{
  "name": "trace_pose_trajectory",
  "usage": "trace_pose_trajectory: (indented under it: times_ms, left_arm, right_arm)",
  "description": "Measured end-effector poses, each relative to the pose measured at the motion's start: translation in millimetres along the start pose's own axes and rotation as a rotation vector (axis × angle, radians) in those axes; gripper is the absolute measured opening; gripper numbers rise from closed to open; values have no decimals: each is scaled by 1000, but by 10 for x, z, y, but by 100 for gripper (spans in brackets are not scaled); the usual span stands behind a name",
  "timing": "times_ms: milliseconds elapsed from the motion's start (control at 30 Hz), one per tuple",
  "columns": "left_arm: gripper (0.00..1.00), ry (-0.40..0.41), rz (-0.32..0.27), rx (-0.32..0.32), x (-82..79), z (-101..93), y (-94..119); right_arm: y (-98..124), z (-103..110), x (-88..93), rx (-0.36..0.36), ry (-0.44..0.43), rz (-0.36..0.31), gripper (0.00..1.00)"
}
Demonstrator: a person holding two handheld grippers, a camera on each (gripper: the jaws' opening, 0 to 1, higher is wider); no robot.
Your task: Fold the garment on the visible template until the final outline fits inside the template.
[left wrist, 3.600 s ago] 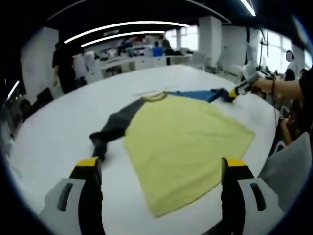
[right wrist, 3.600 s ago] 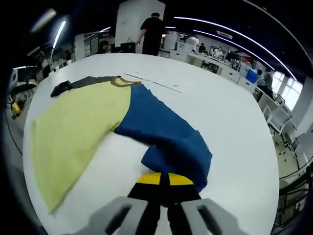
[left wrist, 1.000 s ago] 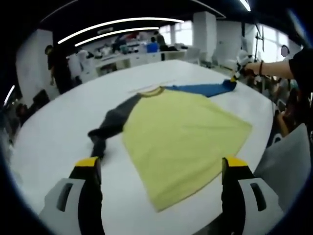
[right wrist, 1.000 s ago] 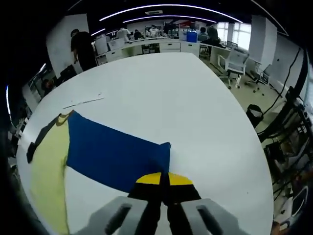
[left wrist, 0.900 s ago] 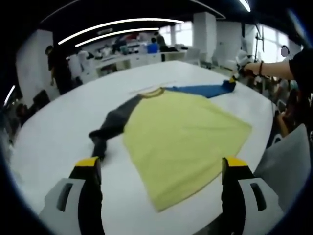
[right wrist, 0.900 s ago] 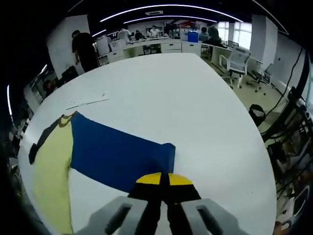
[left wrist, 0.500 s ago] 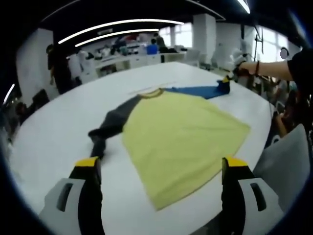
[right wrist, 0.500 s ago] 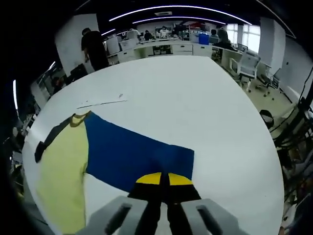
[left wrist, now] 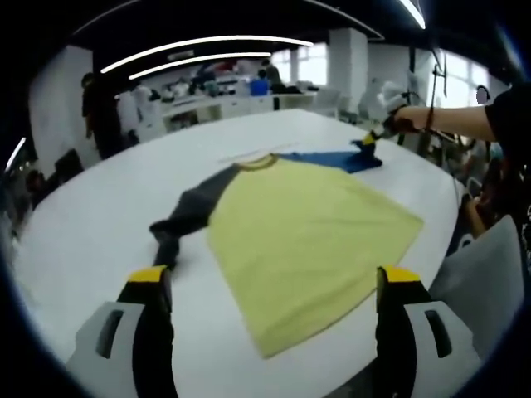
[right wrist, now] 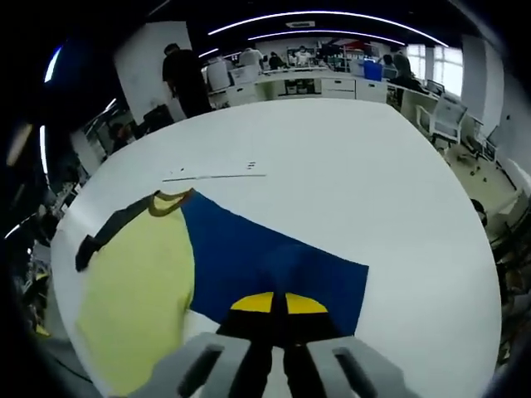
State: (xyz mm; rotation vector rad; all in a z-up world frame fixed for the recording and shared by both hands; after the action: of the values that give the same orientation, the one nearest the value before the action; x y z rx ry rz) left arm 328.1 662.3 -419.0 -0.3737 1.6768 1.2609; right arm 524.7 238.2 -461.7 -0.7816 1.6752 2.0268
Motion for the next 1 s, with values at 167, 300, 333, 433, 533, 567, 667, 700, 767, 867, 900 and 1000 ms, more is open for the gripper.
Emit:
trace_pose_trajectory:
  times_ms: [167, 300, 333, 433, 533, 567, 667, 700, 767, 867, 900, 1000]
  left_arm:
    - [99, 8, -4, 4, 13, 40, 13]
    - [99, 12, 2, 9, 27, 30, 5]
    - [99, 19, -1, 11, 26, 24, 8]
    - [99, 22, -7, 11, 23, 30, 24]
    - [99, 21, -8, 6, 29, 54, 36]
    - [99, 24, -7, 5, 32, 60, 39]
    - [99, 25, -7, 3, 35, 70, 42]
    - [99, 25, -8, 4, 34, 70, 41]
    - [99, 27, -8, 7, 36, 71, 39]
    - [99, 30, -4, 9, 47, 65, 34]
    - [99, 33, -4, 11, 49, 61, 33]
    - [99, 48, -7, 28, 53, 33, 29]
  right_arm:
    - [-41, 218, -68, -33, 13, -8, 0]
    - [-83, 372, -107, -57, 28, -6, 0]
    - [-94, 421, -118, -63, 33, -5, 0]
    - [-124, 537, -146, -82, 51, -2, 0]
    - [-143, 656, -180, -99, 62, -5, 0]
    - [-154, 707, -199, -109, 66, -8, 0]
    - [-176, 830, -236, -128, 77, -11, 0]
    - [-182, 864, -245, -132, 84, -10, 0]
    - [-198, 948, -266, -137, 105, -8, 0]
    - [-240, 1023, -308, -148, 116, -7, 0]
    - [-257, 1052, -316, -152, 118, -6, 0]
    - [-308, 1154, -344, -164, 130, -4, 0]
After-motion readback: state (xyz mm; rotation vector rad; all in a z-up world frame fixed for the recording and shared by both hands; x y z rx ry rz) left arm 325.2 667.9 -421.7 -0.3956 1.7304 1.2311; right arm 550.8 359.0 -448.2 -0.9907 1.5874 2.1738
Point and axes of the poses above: the point that each gripper's makers call its tool centre point, and the gripper's own axes: y roughly backward along the fingers, z roughly to its left, x roughly out of its underside, the point moved 2 cm from there along y, roughly backward along the fingers, and after that the axes turned 2 degrees about x, right-handed, at the moved point
